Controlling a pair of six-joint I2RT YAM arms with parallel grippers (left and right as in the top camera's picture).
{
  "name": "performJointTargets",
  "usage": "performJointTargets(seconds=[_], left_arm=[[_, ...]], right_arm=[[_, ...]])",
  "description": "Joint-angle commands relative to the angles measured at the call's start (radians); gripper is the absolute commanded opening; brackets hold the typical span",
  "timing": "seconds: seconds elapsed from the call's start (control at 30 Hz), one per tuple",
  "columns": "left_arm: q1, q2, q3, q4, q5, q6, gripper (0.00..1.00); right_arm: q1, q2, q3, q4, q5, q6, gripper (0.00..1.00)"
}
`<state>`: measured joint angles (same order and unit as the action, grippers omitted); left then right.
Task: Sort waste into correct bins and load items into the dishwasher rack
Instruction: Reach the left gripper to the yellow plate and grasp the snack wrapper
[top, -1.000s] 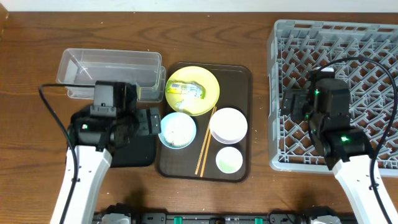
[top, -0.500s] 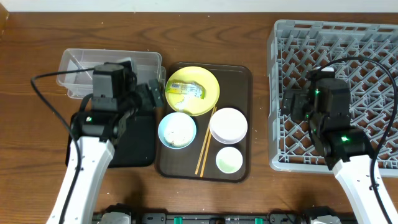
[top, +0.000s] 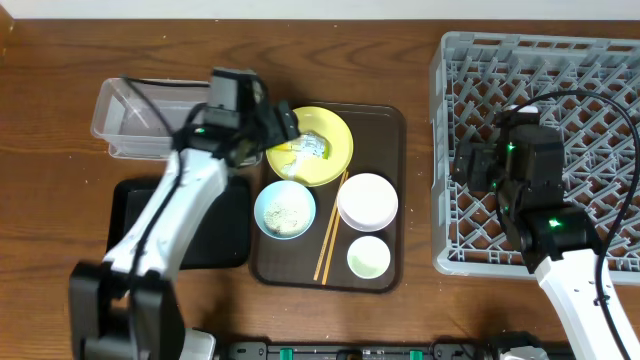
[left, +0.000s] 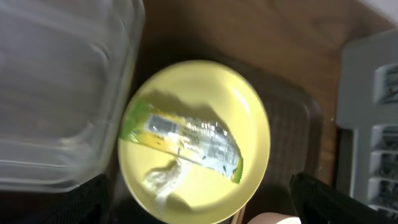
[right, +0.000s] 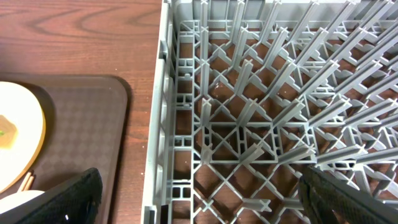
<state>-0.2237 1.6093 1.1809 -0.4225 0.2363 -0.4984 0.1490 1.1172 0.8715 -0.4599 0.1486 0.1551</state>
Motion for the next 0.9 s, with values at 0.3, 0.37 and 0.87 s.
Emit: performJointTargets(seconds=[0.3,0.37,0.87], left_arm=[[-0.084,0.229,0.016,0.111,-0.052,-0.083,0.93],[-0.084,0.245,0.016,0.111,-0.092,-0.083,0.93],[-0.097,0.309,0.016,0.124,-0.106,-0.083,0.75]], right_arm=[[-0.006,-0.009,0.025,-0.002,-0.004,0.005,0.99],[-0.006,-0.009,0.025,-0.003,-0.004,0.005,0.99],[-0.006,-0.009,0.025,-0.003,-0.003,0.005,0.99]])
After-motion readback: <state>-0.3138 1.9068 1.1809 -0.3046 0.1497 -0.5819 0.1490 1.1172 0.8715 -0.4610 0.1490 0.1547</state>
